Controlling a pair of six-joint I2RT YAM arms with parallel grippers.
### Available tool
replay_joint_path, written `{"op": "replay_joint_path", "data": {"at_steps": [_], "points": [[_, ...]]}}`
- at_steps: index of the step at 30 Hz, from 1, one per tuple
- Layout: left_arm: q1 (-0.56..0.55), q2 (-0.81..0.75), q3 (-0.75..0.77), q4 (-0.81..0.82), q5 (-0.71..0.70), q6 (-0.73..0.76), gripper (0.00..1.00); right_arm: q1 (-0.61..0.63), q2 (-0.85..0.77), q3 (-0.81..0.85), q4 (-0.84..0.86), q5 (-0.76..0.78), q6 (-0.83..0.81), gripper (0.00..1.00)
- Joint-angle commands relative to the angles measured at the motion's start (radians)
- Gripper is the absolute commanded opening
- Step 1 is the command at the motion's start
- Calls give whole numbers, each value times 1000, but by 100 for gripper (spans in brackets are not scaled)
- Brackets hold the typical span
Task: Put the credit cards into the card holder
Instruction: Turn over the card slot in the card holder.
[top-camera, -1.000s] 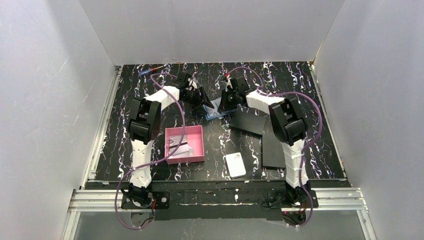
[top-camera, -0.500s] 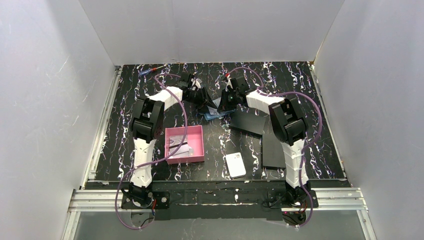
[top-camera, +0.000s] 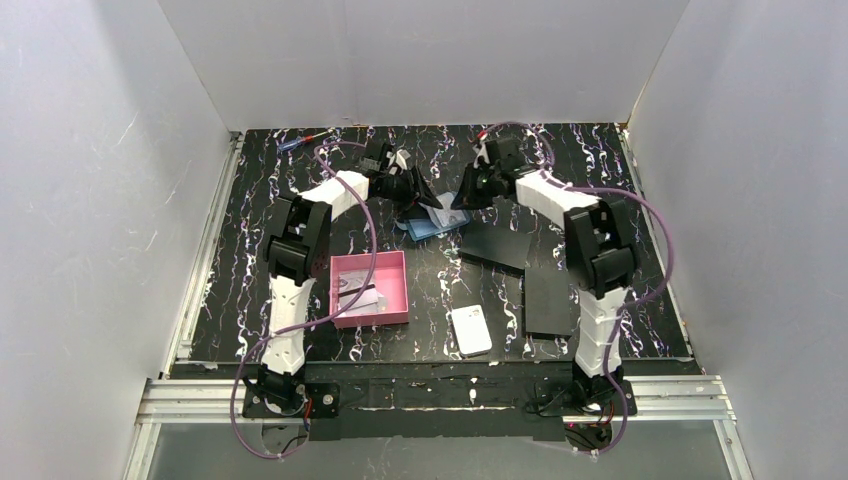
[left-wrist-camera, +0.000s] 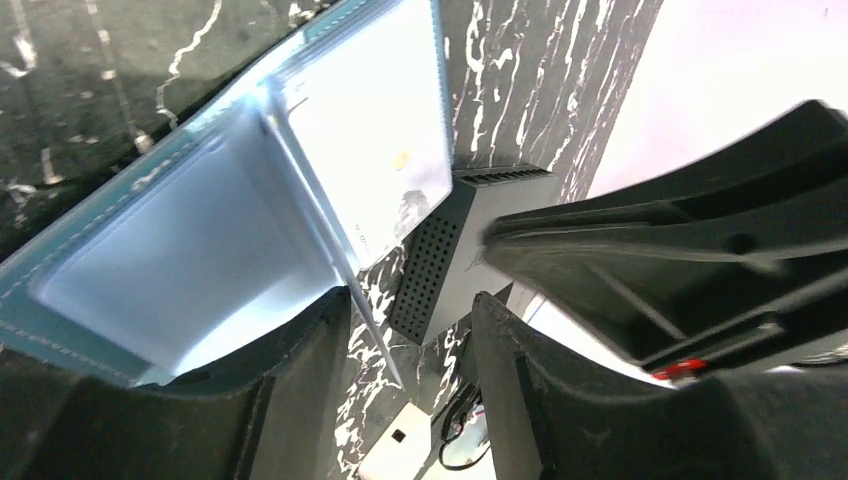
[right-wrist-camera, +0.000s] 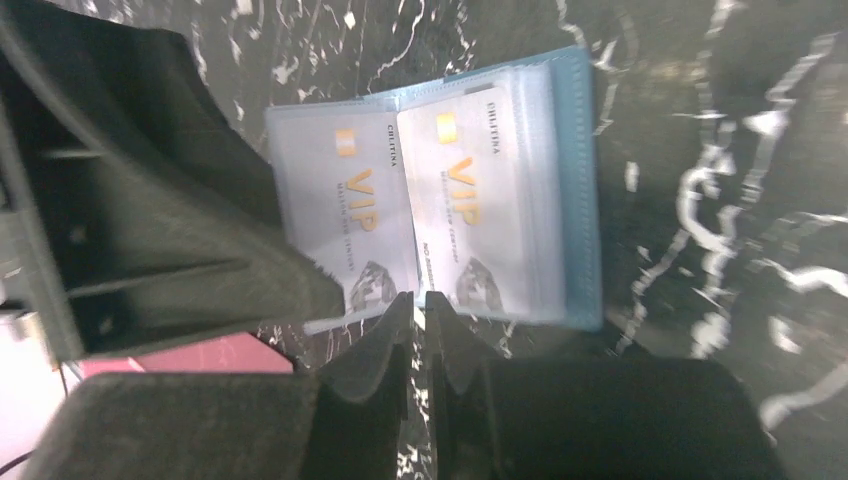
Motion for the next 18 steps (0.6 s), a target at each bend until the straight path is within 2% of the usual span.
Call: {"op": "replay_joint_path", "data": {"at_steps": [1,5,13,18], "points": [[-26,12,64,19,30,-7,47,-73,-144,-41,-52,37,-44,18],[-43,42,111,25,36,-18,50,-115,-212,-83,-114,68,-113,20],[-63,172,221,45,75,-75,51,-123,-357,-156,-181,109,-185,25],[-63,170,303,-7,91,-60,52,-123,-416,-190,-215,86,-246,36]]}}
